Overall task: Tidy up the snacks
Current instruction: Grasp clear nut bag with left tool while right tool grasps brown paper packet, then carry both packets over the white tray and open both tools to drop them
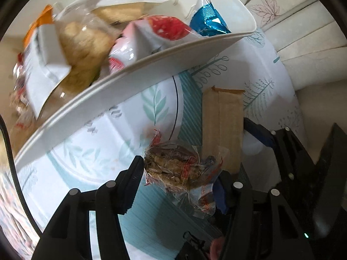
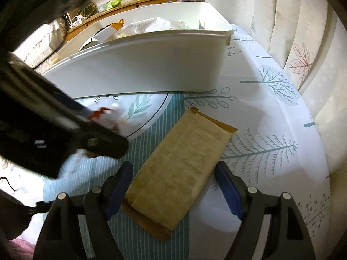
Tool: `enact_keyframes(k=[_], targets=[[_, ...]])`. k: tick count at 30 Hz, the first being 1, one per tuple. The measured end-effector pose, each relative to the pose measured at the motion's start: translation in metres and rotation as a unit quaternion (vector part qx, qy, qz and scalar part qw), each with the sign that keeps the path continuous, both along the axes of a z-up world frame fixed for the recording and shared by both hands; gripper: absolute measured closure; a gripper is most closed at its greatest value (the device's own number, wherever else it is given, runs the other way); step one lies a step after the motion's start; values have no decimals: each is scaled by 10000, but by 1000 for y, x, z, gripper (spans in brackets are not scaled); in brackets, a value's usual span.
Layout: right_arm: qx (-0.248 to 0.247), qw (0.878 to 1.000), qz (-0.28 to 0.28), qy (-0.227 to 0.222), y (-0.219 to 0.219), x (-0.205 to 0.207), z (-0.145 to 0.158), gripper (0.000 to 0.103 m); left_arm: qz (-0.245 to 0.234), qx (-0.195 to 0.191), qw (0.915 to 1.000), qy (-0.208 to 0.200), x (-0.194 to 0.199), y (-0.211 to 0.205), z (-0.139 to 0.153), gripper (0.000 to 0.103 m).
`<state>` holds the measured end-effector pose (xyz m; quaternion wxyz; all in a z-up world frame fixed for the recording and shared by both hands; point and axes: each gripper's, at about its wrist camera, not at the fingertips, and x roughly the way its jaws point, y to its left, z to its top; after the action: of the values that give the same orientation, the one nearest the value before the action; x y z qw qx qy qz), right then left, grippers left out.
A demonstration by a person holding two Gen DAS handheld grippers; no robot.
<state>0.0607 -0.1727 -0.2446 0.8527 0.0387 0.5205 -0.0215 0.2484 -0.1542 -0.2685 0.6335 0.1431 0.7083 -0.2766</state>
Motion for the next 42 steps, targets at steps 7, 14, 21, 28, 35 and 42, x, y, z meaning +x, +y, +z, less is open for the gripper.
enact_keyframes(k=[7, 14, 21, 28, 35, 42], targets=[[-327, 9991, 14, 259, 19, 14, -3, 24, 182, -97, 9997, -141, -6, 35, 28, 46], [-366, 9982, -173, 443, 28, 28, -3, 26, 312, -193, 9989, -285, -14, 65, 51, 46], [-317, 9960, -396, 739, 40, 37, 2, 34, 534, -110, 9978, -380, -23, 100, 68, 46], [-102, 9919, -649, 1086, 66, 41, 4, 36, 619, -122, 9961, -613, -32, 131, 90, 46], [650, 9846, -1019, 1265, 93, 42, 12, 36, 552, -125, 9935, -985, -19, 164, 115, 46], [1213, 9774, -1211, 1239, 104, 45, 38, 37, 551, -30, 9905, -1258, 6, 185, 139, 46]])
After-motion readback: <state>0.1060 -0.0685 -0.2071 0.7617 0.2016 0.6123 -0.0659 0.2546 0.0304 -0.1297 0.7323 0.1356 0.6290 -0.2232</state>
